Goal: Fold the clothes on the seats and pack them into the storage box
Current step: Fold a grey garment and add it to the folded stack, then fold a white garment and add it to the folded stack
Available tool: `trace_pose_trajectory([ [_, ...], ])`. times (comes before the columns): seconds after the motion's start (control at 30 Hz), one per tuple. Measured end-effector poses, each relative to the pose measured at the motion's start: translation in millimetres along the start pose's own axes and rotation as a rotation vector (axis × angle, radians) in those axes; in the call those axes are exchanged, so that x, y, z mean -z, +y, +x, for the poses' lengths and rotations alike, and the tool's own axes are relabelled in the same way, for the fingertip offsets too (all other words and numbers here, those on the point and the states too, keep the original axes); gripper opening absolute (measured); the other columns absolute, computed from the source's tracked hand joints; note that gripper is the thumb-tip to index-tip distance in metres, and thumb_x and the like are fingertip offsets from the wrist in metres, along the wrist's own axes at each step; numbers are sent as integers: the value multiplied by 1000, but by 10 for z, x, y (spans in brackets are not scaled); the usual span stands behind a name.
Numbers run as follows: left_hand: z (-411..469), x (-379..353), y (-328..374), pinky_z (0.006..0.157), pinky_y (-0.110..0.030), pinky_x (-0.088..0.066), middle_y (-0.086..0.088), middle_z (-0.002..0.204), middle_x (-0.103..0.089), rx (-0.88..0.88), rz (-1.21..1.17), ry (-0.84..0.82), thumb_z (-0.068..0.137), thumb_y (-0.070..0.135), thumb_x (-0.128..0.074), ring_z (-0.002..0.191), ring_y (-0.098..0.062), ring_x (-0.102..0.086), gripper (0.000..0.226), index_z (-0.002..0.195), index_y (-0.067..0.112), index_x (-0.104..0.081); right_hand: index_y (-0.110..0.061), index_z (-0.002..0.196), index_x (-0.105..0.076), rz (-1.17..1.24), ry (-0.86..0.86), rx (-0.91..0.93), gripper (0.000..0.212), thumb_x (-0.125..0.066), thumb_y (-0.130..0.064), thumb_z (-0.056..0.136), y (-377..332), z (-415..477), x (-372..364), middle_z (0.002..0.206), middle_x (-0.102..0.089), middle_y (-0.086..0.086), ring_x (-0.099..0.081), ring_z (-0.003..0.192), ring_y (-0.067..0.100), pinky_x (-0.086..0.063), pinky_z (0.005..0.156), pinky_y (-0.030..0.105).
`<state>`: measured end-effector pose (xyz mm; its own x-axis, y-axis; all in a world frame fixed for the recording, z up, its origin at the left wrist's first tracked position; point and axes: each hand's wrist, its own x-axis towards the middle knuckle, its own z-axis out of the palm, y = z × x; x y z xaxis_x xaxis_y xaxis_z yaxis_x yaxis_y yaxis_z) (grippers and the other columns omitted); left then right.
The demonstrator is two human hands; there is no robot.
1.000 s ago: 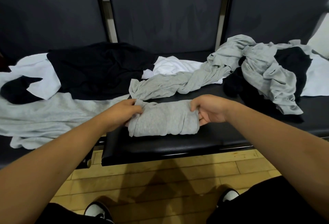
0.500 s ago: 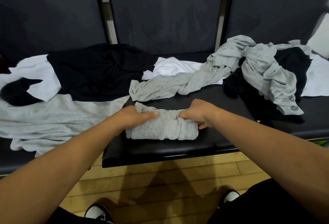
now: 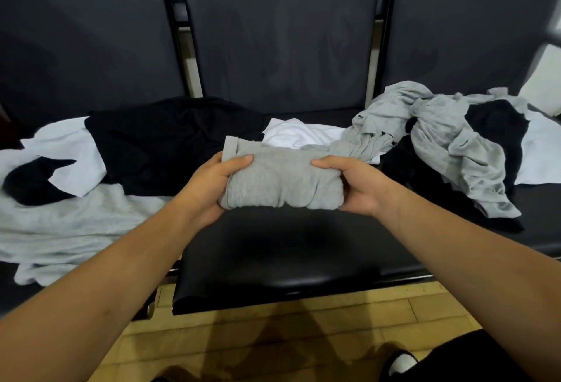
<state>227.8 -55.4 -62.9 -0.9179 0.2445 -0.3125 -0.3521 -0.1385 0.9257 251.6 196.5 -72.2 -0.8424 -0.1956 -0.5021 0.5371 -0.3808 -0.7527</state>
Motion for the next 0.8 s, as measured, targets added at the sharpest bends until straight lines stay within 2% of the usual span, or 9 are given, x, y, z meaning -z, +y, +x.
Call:
trace_pose_trajectory([
  [0.17, 504, -76, 259, 94, -45, -55, -17, 116, -71, 32, -39, 21, 91, 17, -66, 108, -32, -69, 35, 121, -1, -65, -7, 123, -66, -50, 117, 103, 35, -70, -18, 90, -443, 323, -38, 120, -72, 13, -72, 107, 27, -61, 84, 40],
  [0.3, 1111, -157, 500, 94, -54, -53, -19, 112, -70, 64, -23, 144, 85, 12, -66, 100, -34, -69, 23, 106, 1, -69, -8, 97, -70, -41, 233, 97, 9, -65, -15, 94, -912, 853, -24, 88, -77, 7, -76, 77, 21, -61, 61, 34],
  [0.4, 1544, -180, 605, 89, -49, -57, -18, 103, -70, 31, -31, 232, 89, 11, -67, 90, -31, -69, 10, 94, 3, -67, -9, 114, -69, -21, 284, 117, 23, -65, -14, 92, -1141, 1326, -11, 104, -76, 10, -75, 89, 24, -62, 68, 37],
  [0.5, 2040, -137, 647, 79, -39, -57, -9, 97, -66, -30, -71, 277, 96, 17, -63, 84, -23, -65, 16, 106, 4, -63, -3, 121, -65, -7, 340, 223, 29, -65, -9, 93, -1255, 1844, -19, 114, -72, 14, -73, 89, 27, -61, 61, 37],
  [0.53, 2217, -102, 640, 83, -37, -55, -7, 103, -64, -59, 7, 303, 99, 23, -59, 89, -23, -62, 26, 118, 4, -60, -2, 114, -65, 1, 374, 257, 23, -66, -8, 92, -1248, 2017, -26, 109, -72, 15, -72, 87, 27, -61, 62, 38],
  [0.6, 2476, 29, 573, 95, -38, -47, -7, 118, -57, -93, 494, 350, 102, 38, -46, 102, -26, -56, 43, 133, 10, -49, -3, 95, -63, -68, 480, 302, 12, -71, -8, 88, -1173, 2326, -16, 94, -69, 14, -68, 80, 26, -60, 74, 41],
  [0.67, 2675, 213, 455, 104, -42, -40, -8, 118, -57, -97, 960, 366, 101, 46, -37, 113, -32, -54, 44, 129, 13, -49, -6, 78, -60, -278, 603, 328, 18, -72, -16, 88, -1086, 2632, 22, 77, -62, 9, -58, 70, 22, -52, 74, 34],
  [0.73, 2798, 395, 317, 102, -44, -40, -11, 111, -59, -128, 1079, 337, 102, 47, -37, 114, -34, -55, 40, 116, 12, -52, -10, 69, -53, -493, 683, 380, 28, -66, -24, 90, -1028, 2782, 46, 67, -51, 4, -50, 67, 21, -44, 68, 35],
  [0.8, 2842, 514, 247, 91, -39, -44, -7, 99, -57, -203, 1069, 338, 102, 40, -41, 104, -31, -56, 34, 105, 9, -55, -12, 73, -52, -586, 707, 411, 26, -61, -28, 91, -996, 2837, 59, 67, -48, 4, -48, 69, 22, -41, 67, 35],
])
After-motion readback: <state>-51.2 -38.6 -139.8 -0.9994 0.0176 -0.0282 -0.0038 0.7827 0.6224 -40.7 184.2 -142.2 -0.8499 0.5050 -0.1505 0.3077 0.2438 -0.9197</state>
